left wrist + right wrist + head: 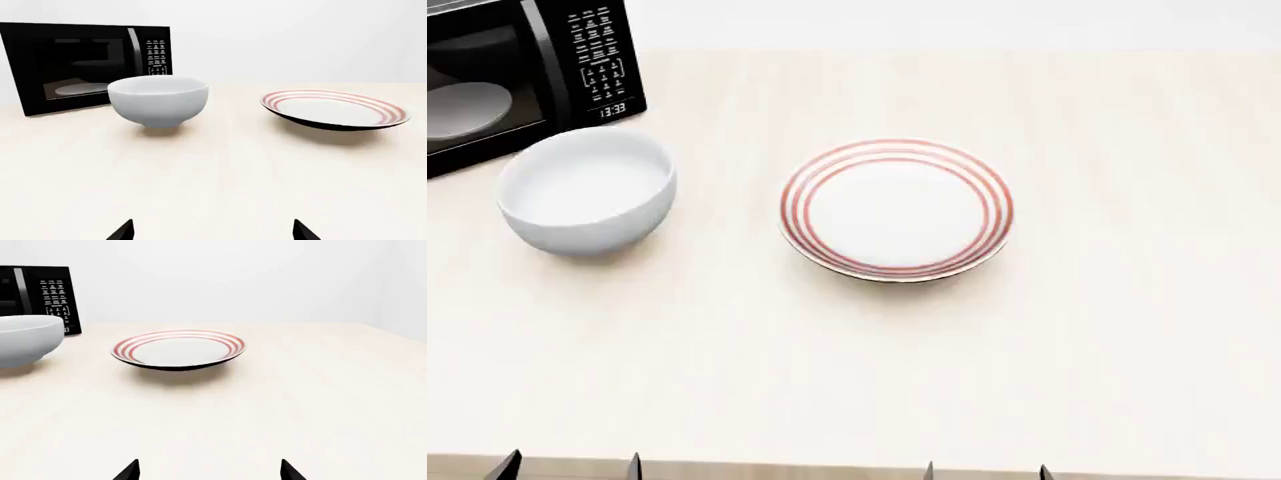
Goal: Pick up the white bowl and put it on the plate.
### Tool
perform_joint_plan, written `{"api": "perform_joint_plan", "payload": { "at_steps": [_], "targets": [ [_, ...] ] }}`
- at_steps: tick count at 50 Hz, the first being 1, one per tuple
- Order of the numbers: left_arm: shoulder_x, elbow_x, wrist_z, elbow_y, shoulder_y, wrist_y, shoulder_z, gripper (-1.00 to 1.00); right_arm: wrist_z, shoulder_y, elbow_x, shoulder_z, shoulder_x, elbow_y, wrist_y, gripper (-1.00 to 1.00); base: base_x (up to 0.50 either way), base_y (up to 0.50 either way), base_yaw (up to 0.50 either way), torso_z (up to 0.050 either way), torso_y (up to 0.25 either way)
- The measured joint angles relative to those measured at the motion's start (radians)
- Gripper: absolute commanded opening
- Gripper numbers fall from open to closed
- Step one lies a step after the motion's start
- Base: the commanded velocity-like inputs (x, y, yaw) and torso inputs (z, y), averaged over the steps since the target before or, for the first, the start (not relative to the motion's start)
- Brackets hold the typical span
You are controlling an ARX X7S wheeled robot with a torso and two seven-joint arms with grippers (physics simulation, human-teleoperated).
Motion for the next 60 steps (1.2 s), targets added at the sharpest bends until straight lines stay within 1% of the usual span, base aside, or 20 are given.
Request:
{"api": "perform_joint_plan", "payload": {
  "at_steps": [21,36,44,55,60],
  "targets": [
    [-0.047,-0.04,-0.055,-0.002,-0.002,-0.001,0.059,1.0,0.065,0.003,0.026,-0.06,0.046,0.011,-0.012,1.0,0.0,0.0,0.0,0.0,0.0],
    [-0.065,-0.044,-0.09,0.008,0.001,-0.01,0.082,1.0,0.105,0.009,-0.005,-0.091,0.061,0.02,0.0,1.0,0.0,0.0,0.0,0.0,0.0],
    [-0.084,-0.033,-0.115,0.147,0.034,-0.059,0.104,1.0,0.128,-0.01,-0.023,-0.116,0.074,-0.106,0.059,1.0,0.0,0.0,0.0,0.0,0.0],
    [-0.109,-0.017,-0.145,0.41,0.074,-0.195,0.125,1.0,0.158,-0.035,-0.048,-0.145,0.091,-0.316,0.144,1.0,0.0,0.0,0.0,0.0,0.0],
    [-0.118,-0.015,-0.157,0.498,0.086,-0.239,0.133,1.0,0.17,-0.042,-0.051,-0.152,0.097,-0.385,0.167,1.0,0.0,0.0,0.0,0.0,0.0]
  ]
}}
